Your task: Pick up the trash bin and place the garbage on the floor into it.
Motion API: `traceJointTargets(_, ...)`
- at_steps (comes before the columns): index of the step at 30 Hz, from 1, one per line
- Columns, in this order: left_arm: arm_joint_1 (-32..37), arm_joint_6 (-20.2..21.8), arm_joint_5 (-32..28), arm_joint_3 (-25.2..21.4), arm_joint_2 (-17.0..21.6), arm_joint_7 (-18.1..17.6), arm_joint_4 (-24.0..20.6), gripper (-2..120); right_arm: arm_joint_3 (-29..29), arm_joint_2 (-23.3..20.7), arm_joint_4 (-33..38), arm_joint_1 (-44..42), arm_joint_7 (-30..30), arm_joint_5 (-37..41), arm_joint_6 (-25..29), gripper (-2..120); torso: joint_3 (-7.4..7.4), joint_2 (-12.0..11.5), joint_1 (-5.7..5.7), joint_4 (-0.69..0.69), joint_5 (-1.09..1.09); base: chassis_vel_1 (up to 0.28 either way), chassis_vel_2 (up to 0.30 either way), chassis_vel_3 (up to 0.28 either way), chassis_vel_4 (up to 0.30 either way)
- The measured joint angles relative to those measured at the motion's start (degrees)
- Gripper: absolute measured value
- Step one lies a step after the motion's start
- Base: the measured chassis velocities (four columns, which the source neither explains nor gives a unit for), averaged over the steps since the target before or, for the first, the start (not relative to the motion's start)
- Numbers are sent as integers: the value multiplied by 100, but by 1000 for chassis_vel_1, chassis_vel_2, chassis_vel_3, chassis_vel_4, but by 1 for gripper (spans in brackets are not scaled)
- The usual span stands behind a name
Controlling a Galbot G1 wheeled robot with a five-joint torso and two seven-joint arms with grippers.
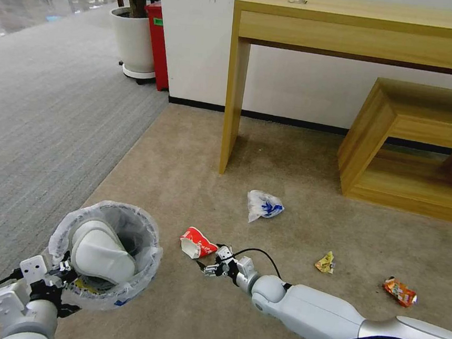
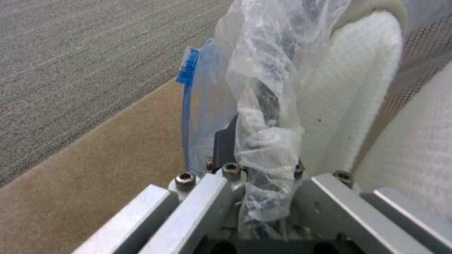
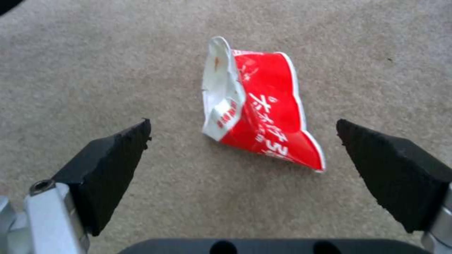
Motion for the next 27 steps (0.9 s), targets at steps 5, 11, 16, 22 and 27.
traceJointTargets(5,40,-16,13,0,-16,2,-18,0,-5,11,0,25,8,-80,-20,100,0,0,0,1,0,0,0,0,0)
traceJointTargets(11,64,-19,17,-4,-15,9,-42,0,-46,34,-9,55,15,-143,4,100,0,0,0,0,1,0,0,0,0)
traceJointTargets(16,102,-26,13,-12,-9,10,-74,0,-46,139,-183,74,-2,-171,15,100,0,0,0,1,1,0,0,0,0)
traceJointTargets(22,132,-42,10,-15,-5,15,-93,0,-80,453,-573,80,-65,-284,79,100,0,0,0,1,0,0,0,0,0)
traceJointTargets(27,107,-53,-9,-18,6,17,-96,0,-184,567,-701,63,-80,-327,128,100,0,0,0,0,0,0,0,0,0)
